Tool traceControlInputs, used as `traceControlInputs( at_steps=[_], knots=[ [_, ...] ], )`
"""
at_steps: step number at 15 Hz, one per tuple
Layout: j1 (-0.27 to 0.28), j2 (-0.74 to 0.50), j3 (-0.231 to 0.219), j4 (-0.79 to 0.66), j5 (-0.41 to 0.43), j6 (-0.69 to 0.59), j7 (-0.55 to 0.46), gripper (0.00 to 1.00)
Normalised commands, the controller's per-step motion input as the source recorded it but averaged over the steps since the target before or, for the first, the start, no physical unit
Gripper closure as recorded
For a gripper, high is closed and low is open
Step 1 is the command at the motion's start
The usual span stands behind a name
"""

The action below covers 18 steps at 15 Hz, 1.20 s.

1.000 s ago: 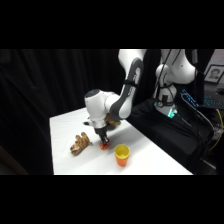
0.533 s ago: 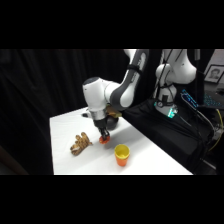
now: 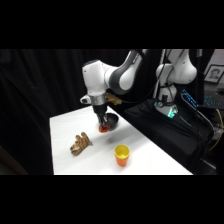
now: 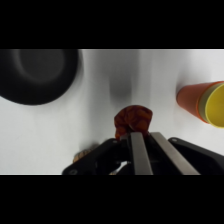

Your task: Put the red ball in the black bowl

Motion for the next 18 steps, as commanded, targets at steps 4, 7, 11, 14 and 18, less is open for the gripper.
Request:
traceControlInputs(
  at_steps=[4,7,11,14,18],
  knots=[
    [-0.130,-0.42,-0.069,-0.39,0.204,0.01,-0.28,0.97],
    [-0.113,-0.42,-0.100,-0.39,0.193,0.04,-0.27,0.97],
    [-0.087,-0.36,-0.120,-0.33,0.126,0.07,-0.19,0.97],
    [-0.076,-0.21,-0.118,-0.23,0.047,0.15,-0.09,0.97],
    [-0.081,-0.03,-0.083,-0.12,0.099,0.24,-0.12,0.97]
  ],
)
